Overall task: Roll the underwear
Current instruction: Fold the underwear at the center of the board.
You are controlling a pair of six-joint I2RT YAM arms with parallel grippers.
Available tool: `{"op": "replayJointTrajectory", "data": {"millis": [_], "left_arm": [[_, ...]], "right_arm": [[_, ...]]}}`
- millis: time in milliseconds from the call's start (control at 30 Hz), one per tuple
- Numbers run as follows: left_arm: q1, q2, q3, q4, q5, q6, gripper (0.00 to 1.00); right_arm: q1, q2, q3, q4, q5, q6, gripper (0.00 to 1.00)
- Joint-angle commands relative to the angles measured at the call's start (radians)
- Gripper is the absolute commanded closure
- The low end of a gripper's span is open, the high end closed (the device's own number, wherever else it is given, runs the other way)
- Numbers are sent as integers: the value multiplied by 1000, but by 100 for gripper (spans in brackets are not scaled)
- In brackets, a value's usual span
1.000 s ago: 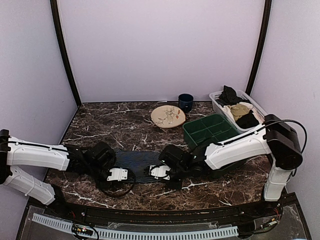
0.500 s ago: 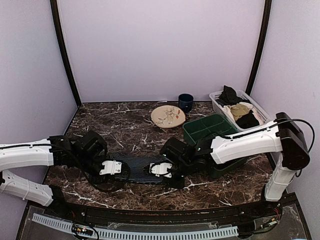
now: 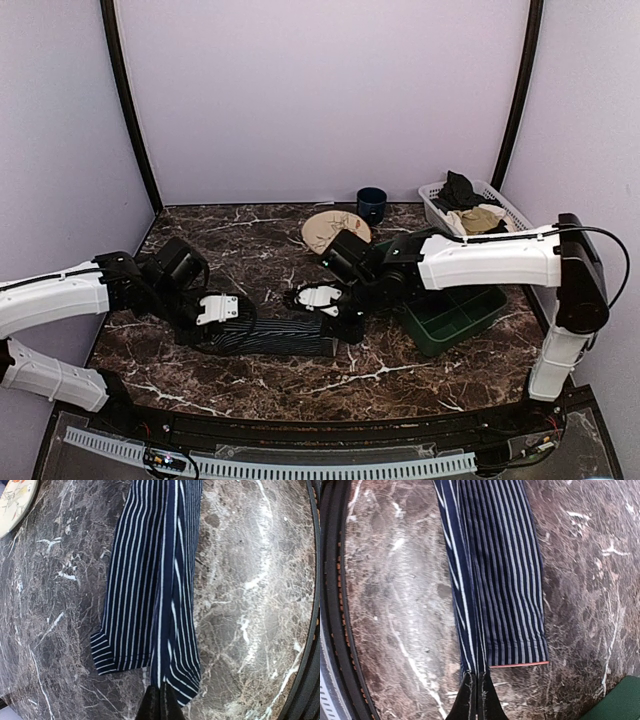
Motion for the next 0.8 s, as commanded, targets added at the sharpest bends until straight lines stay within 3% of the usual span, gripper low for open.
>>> {"op": "replayJointTrajectory", "data": {"millis": [0, 767], "left_arm": [[58, 61, 41, 52, 18, 72, 100], [188, 398, 114, 231, 7, 144, 100]], "right_arm": [[-48, 53, 56, -63, -14, -20, 100], [-180, 297, 272, -88, -44, 1, 100]]}}
